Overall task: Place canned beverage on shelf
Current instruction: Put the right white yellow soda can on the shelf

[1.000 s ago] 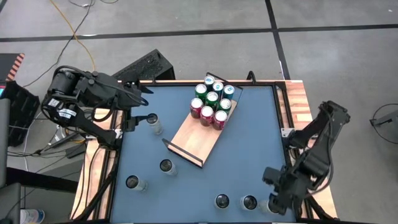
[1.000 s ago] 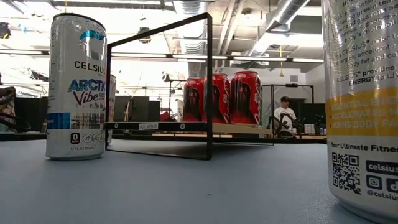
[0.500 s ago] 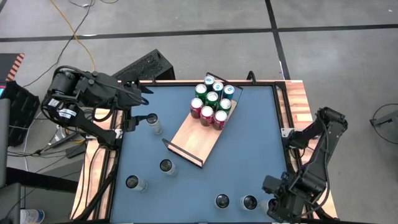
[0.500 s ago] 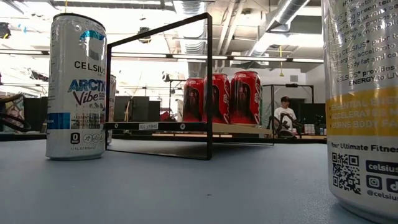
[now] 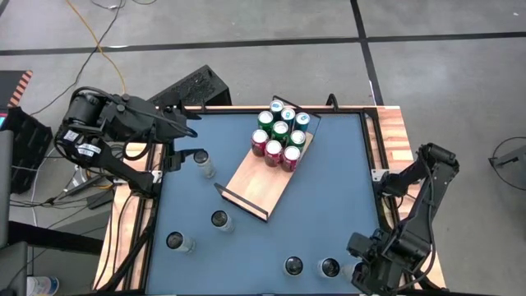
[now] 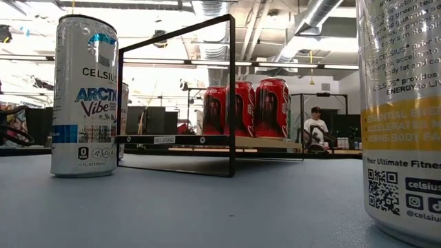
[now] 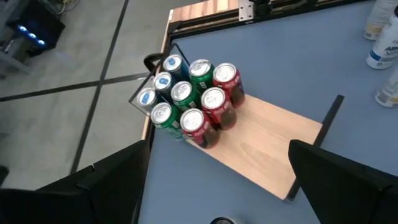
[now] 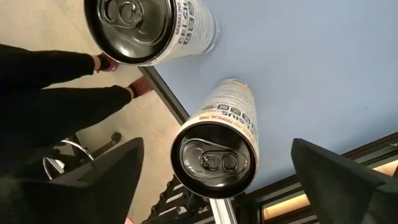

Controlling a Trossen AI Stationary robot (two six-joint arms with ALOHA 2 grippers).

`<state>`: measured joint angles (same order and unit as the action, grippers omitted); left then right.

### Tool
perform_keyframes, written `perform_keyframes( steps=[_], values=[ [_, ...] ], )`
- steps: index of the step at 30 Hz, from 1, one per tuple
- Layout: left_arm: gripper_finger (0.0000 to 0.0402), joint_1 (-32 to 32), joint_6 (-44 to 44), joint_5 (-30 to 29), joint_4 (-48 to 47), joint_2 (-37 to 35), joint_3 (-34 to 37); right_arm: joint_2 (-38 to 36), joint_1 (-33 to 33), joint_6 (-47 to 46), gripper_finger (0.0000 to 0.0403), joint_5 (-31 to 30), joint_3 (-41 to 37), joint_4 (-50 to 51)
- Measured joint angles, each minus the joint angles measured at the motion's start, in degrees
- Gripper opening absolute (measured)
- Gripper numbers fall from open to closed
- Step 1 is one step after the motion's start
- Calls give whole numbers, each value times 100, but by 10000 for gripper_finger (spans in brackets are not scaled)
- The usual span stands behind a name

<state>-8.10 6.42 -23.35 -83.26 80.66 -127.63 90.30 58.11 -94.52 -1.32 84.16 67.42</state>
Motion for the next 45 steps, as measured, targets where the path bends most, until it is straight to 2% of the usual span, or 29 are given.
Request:
perform_keyframes(
  steps=[11, 29, 34, 38, 45],
  values=[
    [371, 0, -7, -6, 0, 2, 0, 91, 95, 197, 394, 114, -10, 484],
    [371, 0, -20, -153, -2, 2, 0, 164, 227, 446, 397, 120, -261, 54],
    [371, -1, 117, -535, 0, 4, 0, 119, 43, 505, 394, 297, -268, 161],
    [371, 0, 100, -599, 21, 4, 0, 101, -59, 521, 391, 299, -270, 176],
    [371, 0, 49, -594, 46, 4, 0, 101, -142, 645, 388, -232, 230, 841]
  ],
)
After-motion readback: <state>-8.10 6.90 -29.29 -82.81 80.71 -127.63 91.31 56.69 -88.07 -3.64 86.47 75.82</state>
